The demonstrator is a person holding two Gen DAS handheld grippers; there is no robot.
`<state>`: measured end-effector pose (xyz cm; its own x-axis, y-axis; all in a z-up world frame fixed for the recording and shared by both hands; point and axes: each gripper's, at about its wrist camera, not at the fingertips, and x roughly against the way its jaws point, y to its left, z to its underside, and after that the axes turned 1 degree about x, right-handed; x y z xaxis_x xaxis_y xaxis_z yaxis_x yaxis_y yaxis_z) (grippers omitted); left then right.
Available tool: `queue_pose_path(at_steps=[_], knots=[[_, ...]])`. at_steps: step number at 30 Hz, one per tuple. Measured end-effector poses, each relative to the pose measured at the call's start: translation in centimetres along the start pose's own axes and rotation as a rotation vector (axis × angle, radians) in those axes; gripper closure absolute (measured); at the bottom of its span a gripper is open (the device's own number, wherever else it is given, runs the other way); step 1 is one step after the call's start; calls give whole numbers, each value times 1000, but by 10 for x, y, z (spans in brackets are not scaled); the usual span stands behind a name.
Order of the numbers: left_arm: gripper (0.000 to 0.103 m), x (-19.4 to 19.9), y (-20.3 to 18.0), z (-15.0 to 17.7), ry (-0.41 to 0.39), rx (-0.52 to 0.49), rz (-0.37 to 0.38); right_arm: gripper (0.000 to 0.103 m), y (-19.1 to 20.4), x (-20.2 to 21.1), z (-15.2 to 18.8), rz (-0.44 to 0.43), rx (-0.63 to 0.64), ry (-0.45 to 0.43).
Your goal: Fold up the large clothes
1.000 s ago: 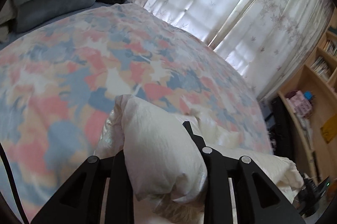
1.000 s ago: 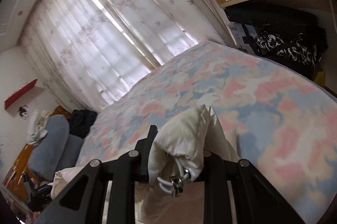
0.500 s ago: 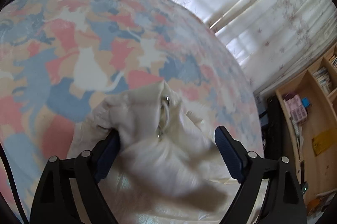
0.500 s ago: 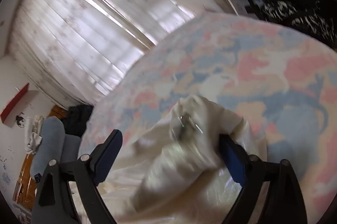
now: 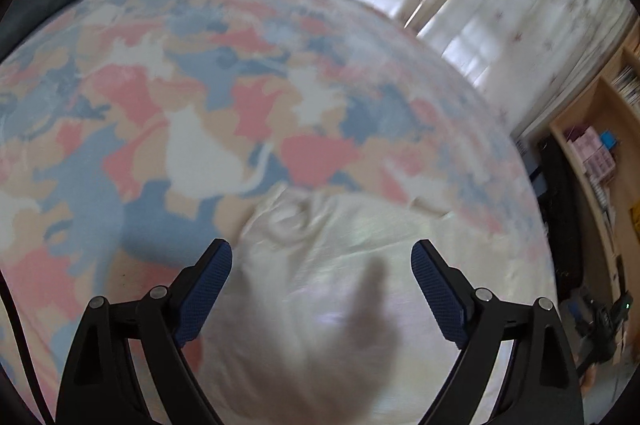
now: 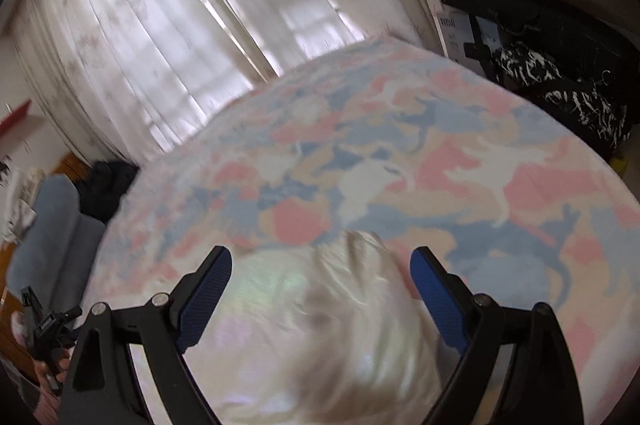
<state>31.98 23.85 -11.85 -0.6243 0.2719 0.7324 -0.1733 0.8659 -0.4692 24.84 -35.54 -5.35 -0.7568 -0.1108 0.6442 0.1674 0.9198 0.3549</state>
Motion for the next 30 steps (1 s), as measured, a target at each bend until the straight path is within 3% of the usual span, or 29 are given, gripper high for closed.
queue_pose_path(at_steps=[7,9,10,11,12,14,17,21,24,27,30], knots=[[13,-41,20,5,139,8,86,12,-23,-57,16,13,-16,183],[13,-47,18,7,140,-2,76,12,-22,-72,24,9,-3,229],[20,-46,14,8,120,-11,67,12,-21,-76,27,3,-2,238],[36,-45,9,9,95,-28,54,16,-20,-78,31,0,-5,240],[44,-43,4,9,77,-46,37,22,-18,-78,33,2,0,232],[71,-39,-10,11,45,-88,-22,58,-9,-76,35,20,44,219],[87,-23,-30,12,-43,-126,-93,86,7,-64,36,83,127,175],[88,1,-54,10,-177,-133,-165,88,28,-34,26,167,151,12],[88,-2,-67,9,-216,-147,-241,88,37,-29,19,216,146,-49],[87,-25,-74,11,-206,-181,-342,88,45,-43,19,301,176,-50],[83,-54,-68,23,-162,-197,-414,87,37,-74,28,367,192,27]])
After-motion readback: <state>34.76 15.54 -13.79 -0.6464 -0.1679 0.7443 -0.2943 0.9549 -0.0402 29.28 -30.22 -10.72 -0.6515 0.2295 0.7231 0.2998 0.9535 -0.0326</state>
